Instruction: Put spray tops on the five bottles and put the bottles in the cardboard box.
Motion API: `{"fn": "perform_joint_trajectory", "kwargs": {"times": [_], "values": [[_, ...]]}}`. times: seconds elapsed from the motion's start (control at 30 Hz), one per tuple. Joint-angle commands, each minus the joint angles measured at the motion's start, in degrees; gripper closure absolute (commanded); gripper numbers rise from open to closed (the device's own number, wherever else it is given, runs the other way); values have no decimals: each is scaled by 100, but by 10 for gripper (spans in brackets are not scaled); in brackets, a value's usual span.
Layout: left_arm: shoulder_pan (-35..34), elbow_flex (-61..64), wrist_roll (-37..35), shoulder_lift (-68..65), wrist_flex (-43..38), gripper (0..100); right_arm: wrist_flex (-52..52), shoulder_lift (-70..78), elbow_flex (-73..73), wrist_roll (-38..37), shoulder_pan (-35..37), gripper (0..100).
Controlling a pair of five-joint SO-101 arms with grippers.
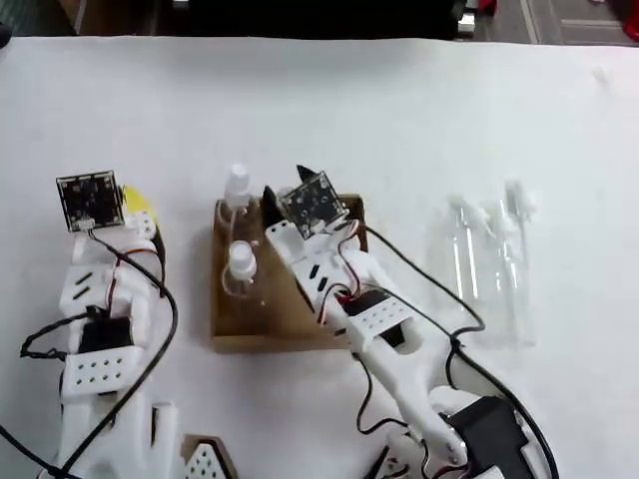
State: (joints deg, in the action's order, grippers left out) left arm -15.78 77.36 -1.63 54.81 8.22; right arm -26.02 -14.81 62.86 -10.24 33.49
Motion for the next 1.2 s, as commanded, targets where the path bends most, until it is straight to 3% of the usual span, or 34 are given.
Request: {"fn": "perform_joint_trajectory", "kwargs": {"times": [0.0, 0.3, 0.4, 0.53, 0.73, 0.93, 1.17], "values": [[84, -44, 53, 31, -149, 976, -48, -303, -343, -62, 31, 834], [84, -44, 53, 31, -149, 976, 1305, -2440, -202, -26, -233, 833], [84, -26, 53, 31, -149, 976, 1921, -3363, -360, 18, -813, 835], [84, -18, 53, 31, -149, 976, 3363, -3758, -1266, 897, -1956, 836], [84, -18, 53, 22, -149, 976, 5270, -2607, -3121, 1160, -2976, 835], [84, -18, 53, 4, -141, 976, 6879, -629, -5064, 0, -3503, 836], [84, -18, 53, 4, -141, 976, 8804, 1824, -7332, -607, -3916, 833]]}}
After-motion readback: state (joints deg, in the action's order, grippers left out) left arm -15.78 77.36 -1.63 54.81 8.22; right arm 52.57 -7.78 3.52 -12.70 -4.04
